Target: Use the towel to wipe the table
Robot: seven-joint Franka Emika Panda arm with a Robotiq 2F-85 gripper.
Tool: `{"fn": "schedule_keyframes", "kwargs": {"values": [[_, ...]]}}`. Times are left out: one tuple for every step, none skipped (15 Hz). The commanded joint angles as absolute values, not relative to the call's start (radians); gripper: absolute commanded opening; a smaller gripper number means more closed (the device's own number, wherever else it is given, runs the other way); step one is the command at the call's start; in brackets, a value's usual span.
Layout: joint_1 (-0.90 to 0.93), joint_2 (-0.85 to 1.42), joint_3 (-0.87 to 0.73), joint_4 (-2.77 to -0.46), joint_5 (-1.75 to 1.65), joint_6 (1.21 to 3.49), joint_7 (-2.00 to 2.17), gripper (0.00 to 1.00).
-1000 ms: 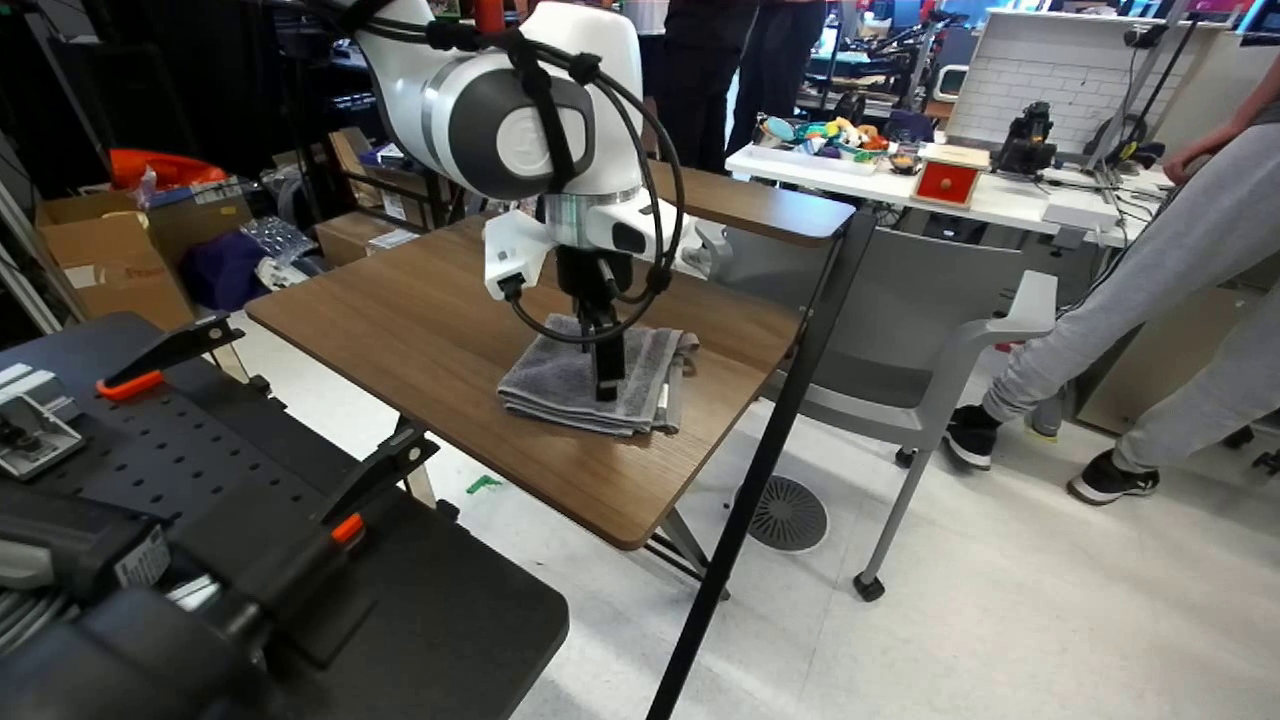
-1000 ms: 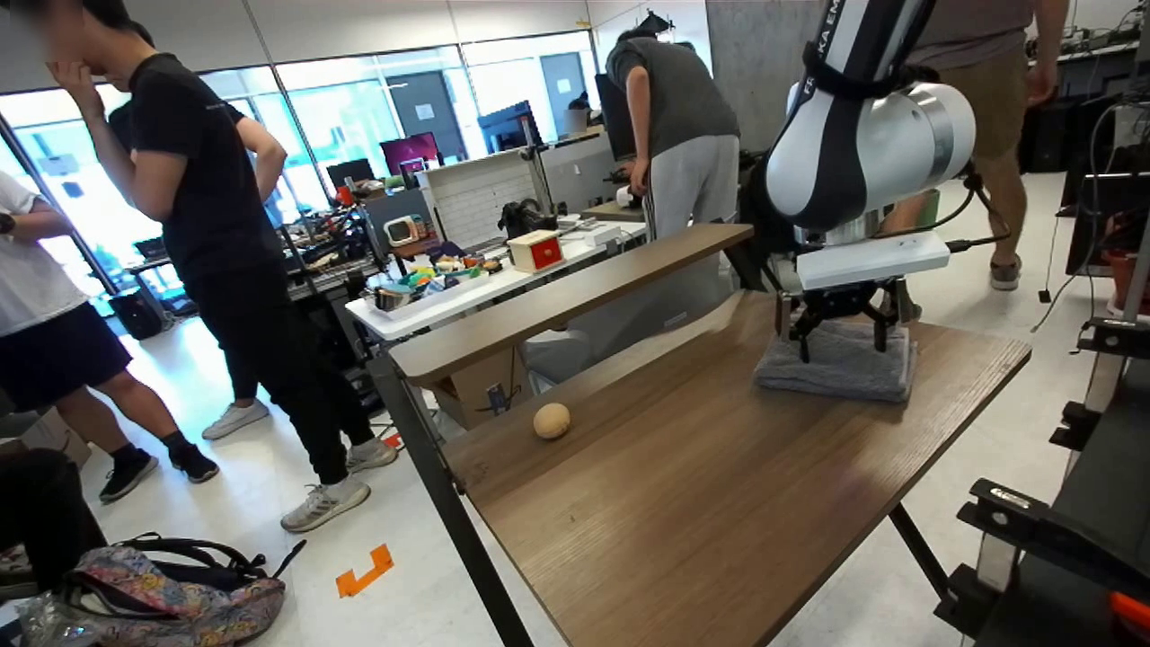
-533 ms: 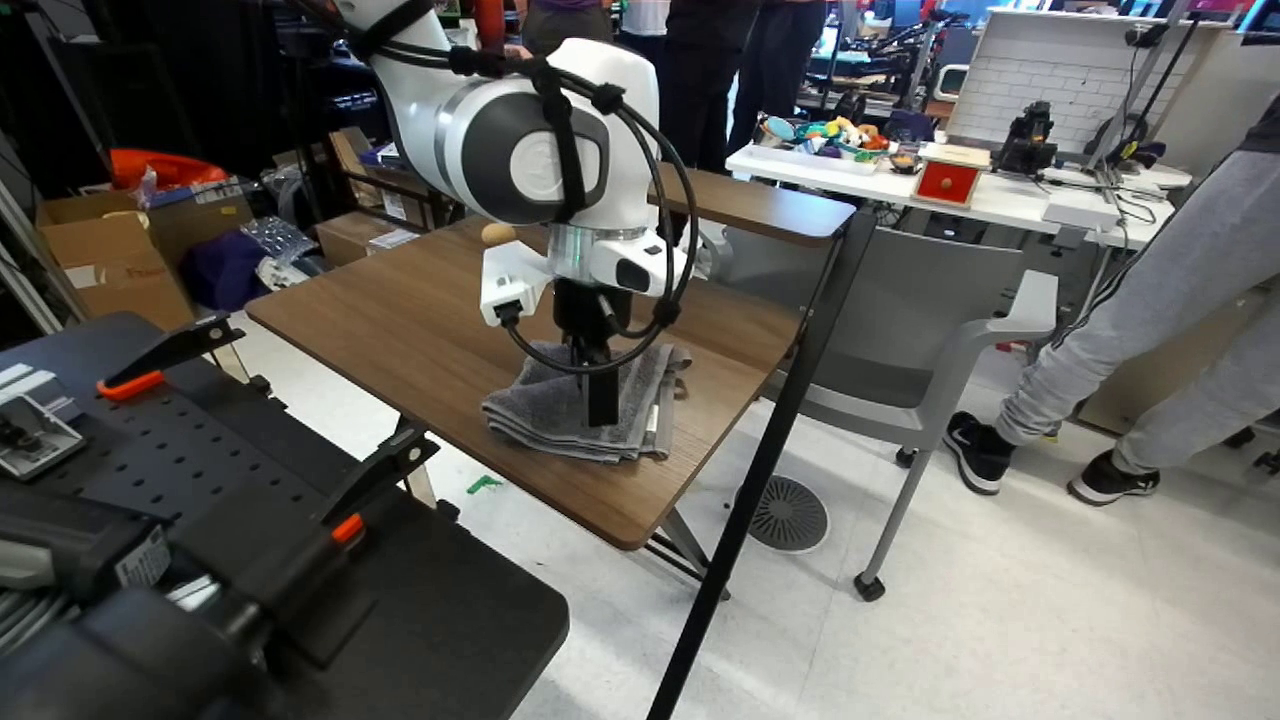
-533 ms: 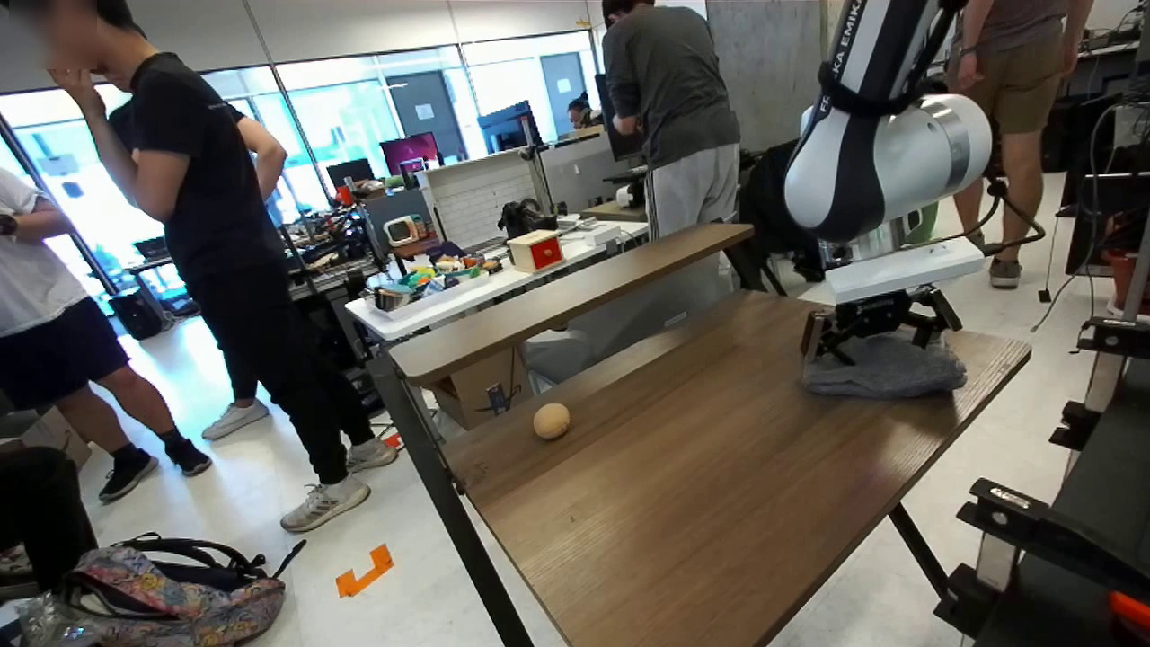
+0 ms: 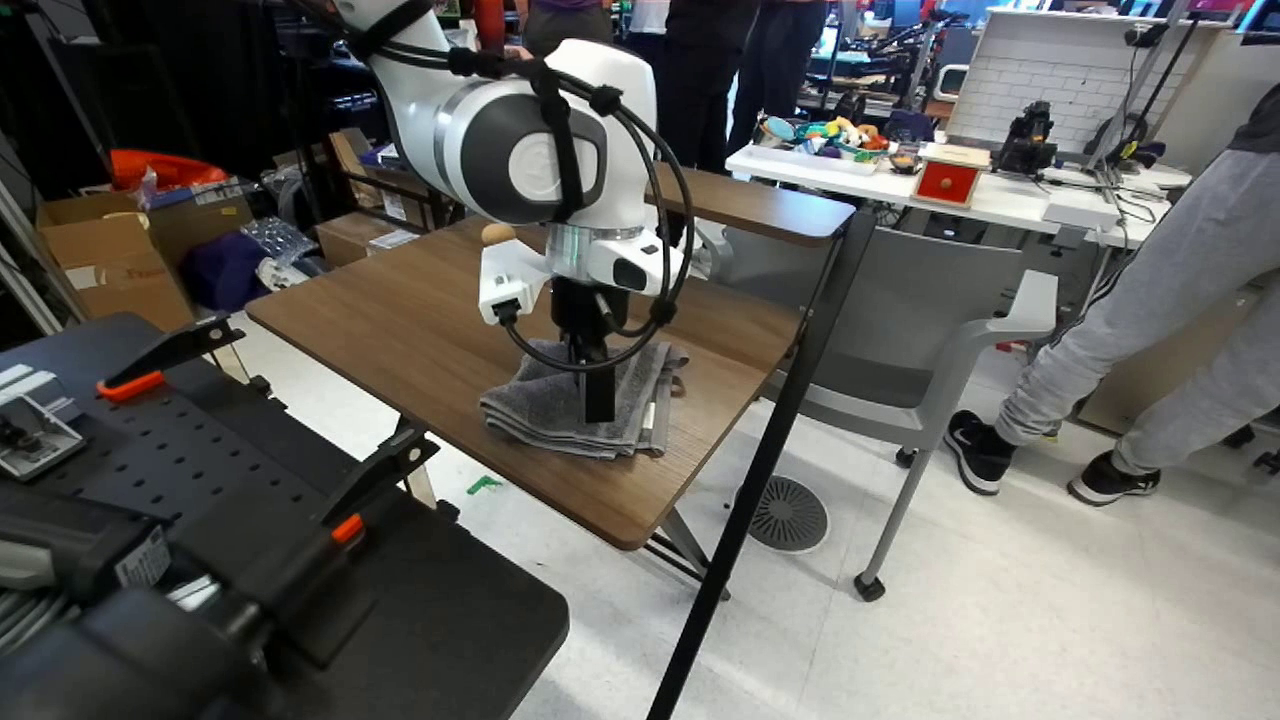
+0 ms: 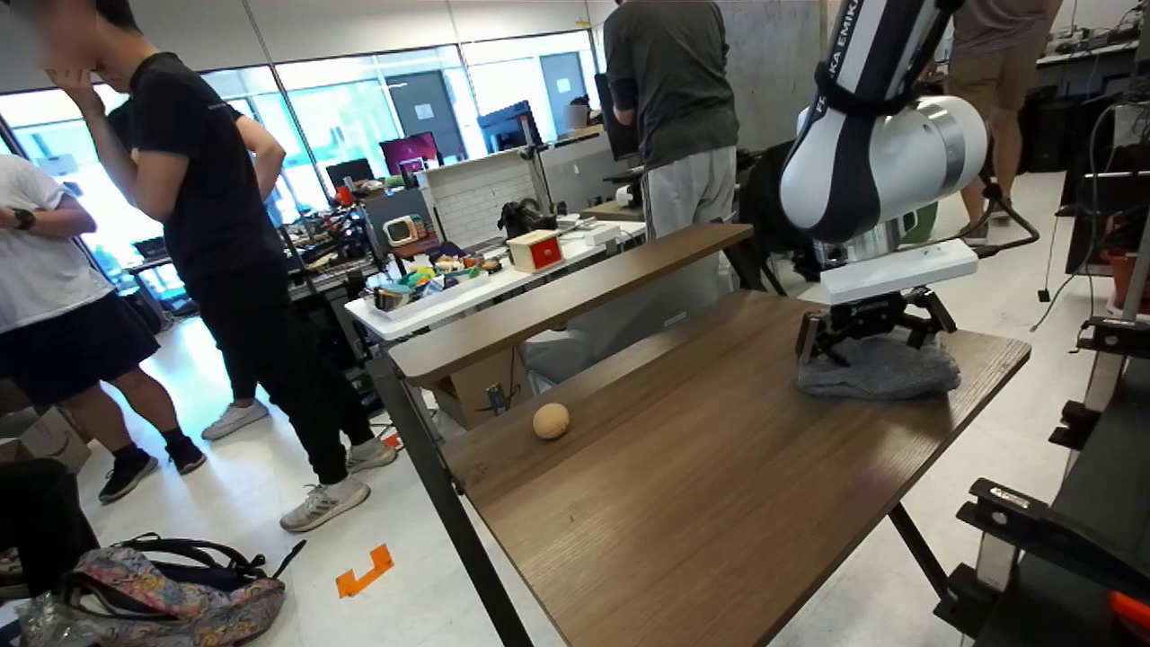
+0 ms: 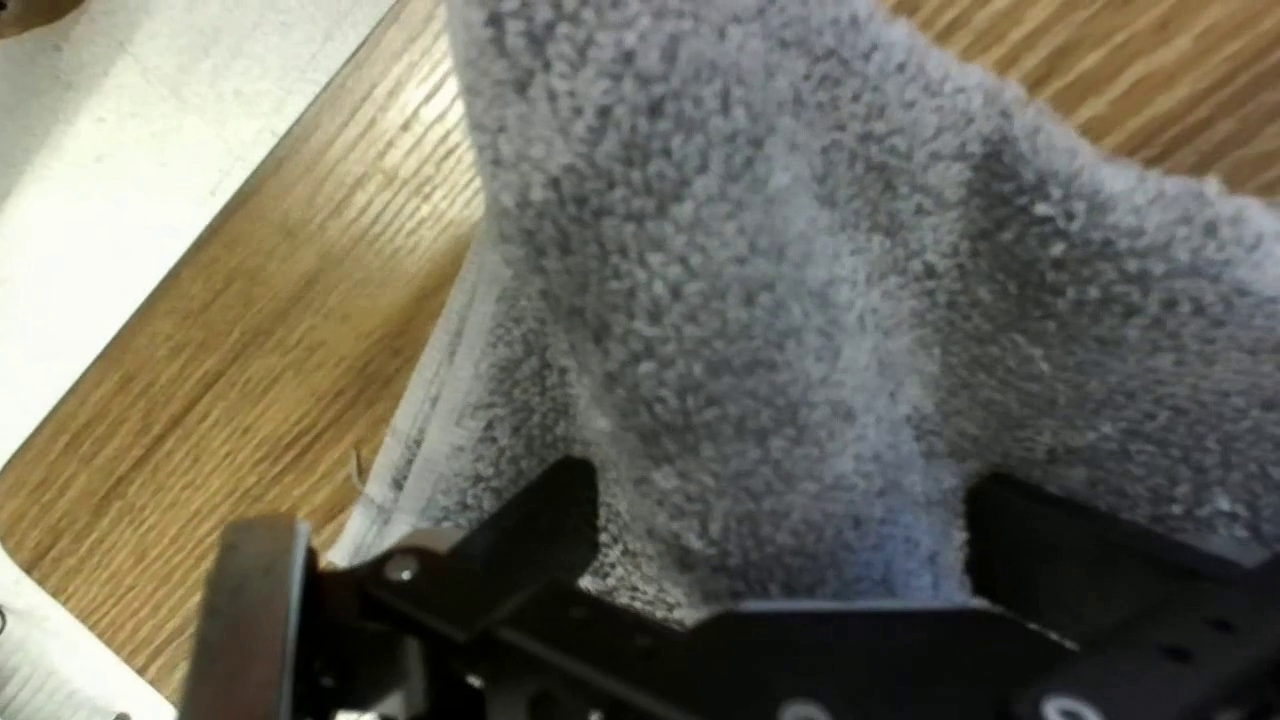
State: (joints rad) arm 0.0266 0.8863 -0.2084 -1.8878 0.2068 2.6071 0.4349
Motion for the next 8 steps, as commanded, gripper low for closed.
{"fn": "schedule_keyframes", "kwargs": {"values": [[0.033,0.933,-0.147,-1.852,0.221,2.608,0.453,1.00],[0.042,0.940,-0.134,-1.844,0.223,2.604,0.460,1.00],[0.050,0.946,-0.114,-1.836,0.228,2.597,0.468,1.00],[0.057,0.954,-0.097,-1.828,0.233,2.599,0.475,1.00],[0.070,0.962,-0.084,-1.823,0.233,2.599,0.485,1.00],[0.079,0.968,-0.070,-1.819,0.233,2.597,0.490,1.00],[0.088,0.973,-0.060,-1.815,0.234,2.598,0.497,1.00],[0.096,0.981,-0.051,-1.809,0.235,2.599,0.501,1.00]]}}
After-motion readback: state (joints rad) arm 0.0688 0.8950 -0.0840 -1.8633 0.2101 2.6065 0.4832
